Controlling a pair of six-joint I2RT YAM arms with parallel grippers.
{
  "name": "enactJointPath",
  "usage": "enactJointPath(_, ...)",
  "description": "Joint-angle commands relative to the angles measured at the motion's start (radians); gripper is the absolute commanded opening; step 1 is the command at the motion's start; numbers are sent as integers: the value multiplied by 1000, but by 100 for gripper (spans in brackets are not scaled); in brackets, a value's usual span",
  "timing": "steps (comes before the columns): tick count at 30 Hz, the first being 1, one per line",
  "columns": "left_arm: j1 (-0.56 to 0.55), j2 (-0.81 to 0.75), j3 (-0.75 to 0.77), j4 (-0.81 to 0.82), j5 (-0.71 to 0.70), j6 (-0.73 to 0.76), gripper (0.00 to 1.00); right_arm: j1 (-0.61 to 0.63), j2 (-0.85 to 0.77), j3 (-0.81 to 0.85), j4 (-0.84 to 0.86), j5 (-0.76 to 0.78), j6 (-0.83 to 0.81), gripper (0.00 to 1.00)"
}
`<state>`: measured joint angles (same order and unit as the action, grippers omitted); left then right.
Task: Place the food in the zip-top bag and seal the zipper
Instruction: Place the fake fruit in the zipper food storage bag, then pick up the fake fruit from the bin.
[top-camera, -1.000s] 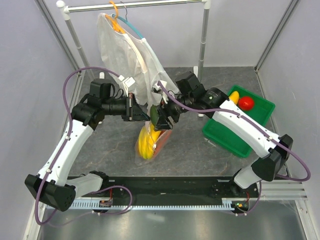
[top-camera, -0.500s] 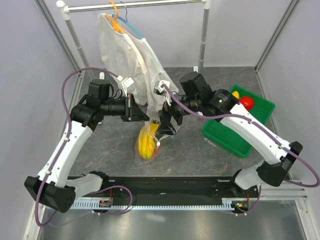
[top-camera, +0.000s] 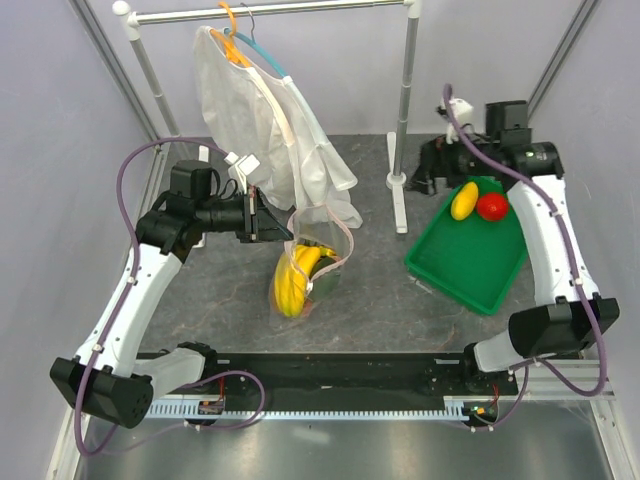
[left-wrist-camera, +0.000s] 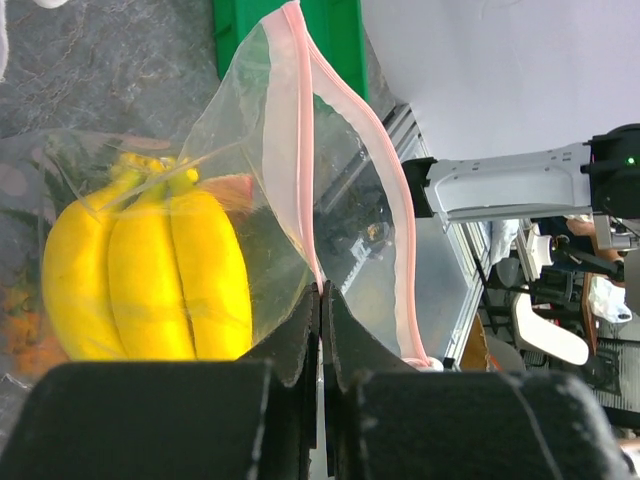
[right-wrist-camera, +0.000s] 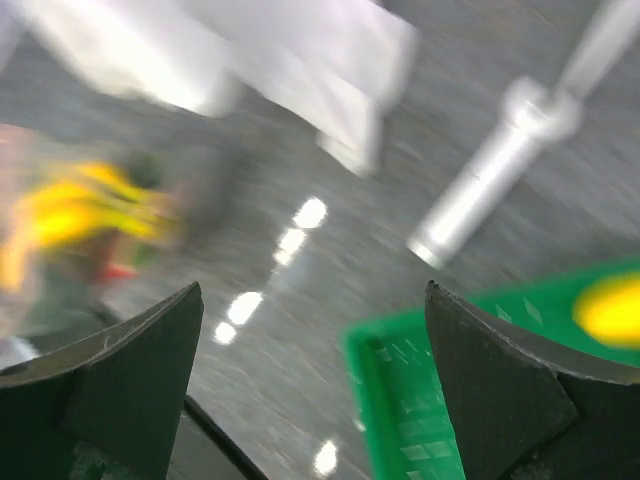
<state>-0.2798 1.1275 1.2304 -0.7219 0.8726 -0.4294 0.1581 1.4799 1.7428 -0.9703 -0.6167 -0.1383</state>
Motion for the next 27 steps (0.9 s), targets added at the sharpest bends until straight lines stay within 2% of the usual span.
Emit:
enactJointPath(1, 5, -32, -3, 29, 40, 0, 2, -246, 29, -61, -162, 37, -256, 98)
enactJointPath(3, 5, -32, 0, 21, 42, 4, 2, -361, 94, -63, -174, 90, -332, 98)
enactJointPath(5, 5, -34, -3, 21, 42, 4, 2, -411, 176, -48, -153, 141, -385, 98)
enactJointPath(7, 5, -35, -8, 21, 37, 3, 2, -475, 239, -11, -116, 236, -373, 98)
enactJointPath(9, 5, -35, -19, 19, 34, 6, 2, -523, 347, 59, -88, 265, -347, 98)
enactJointPath(11, 7, -40, -26, 21, 31, 12, 2, -532, 428, 89, -58, 319, -305, 98)
enactJointPath(17, 7, -29, -23, 19, 32, 18, 2, -525, 497, 29, 154, 414, -225, 98)
enactJointPath(27, 8, -14, -20, 19, 32, 9, 2, -520, 580, -26, 277, 400, -153, 98)
